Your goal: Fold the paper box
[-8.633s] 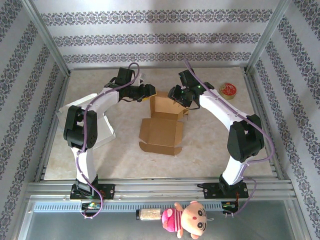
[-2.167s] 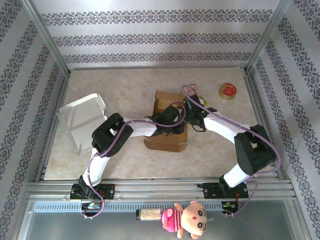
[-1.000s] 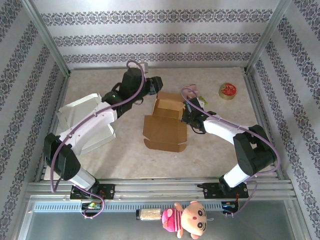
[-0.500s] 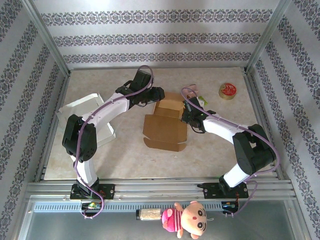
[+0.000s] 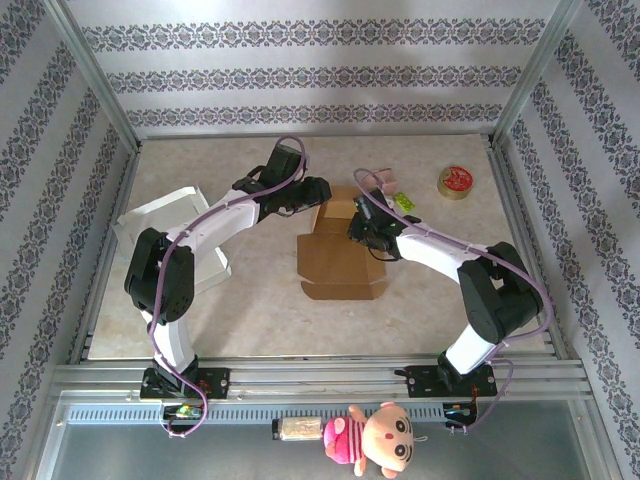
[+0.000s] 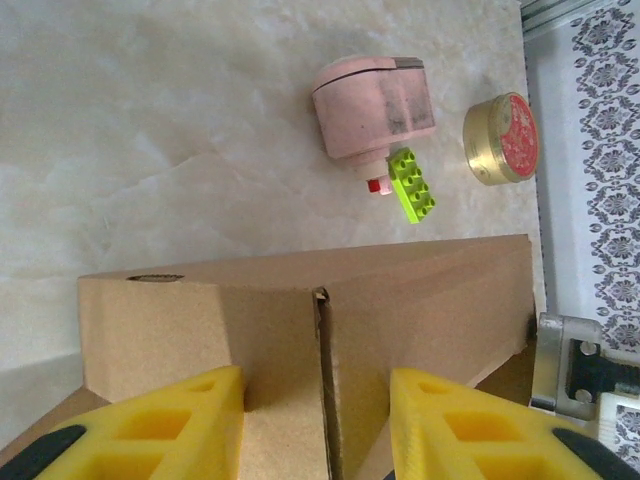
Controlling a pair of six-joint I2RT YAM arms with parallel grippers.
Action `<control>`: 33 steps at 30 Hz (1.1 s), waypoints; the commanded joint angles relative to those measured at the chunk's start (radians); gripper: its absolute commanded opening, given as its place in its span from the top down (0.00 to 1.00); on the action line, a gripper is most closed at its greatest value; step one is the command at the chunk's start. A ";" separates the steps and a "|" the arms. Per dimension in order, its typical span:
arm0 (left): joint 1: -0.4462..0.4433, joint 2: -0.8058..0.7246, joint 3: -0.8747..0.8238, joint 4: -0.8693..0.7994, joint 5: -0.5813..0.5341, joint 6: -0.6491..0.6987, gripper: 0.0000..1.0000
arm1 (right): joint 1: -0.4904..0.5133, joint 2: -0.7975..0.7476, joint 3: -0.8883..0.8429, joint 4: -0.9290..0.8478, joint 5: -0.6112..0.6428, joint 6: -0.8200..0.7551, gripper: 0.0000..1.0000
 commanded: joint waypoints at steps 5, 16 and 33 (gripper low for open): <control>-0.002 0.008 -0.015 -0.023 -0.015 0.032 0.59 | 0.017 -0.041 -0.060 0.056 -0.081 -0.174 0.58; 0.008 0.050 0.006 -0.044 -0.028 0.061 0.59 | -0.044 -0.389 -0.146 0.026 -0.284 -0.474 0.31; 0.009 0.063 0.013 -0.040 -0.016 0.072 0.60 | -0.513 -0.341 -0.072 -0.031 -0.586 -1.558 0.24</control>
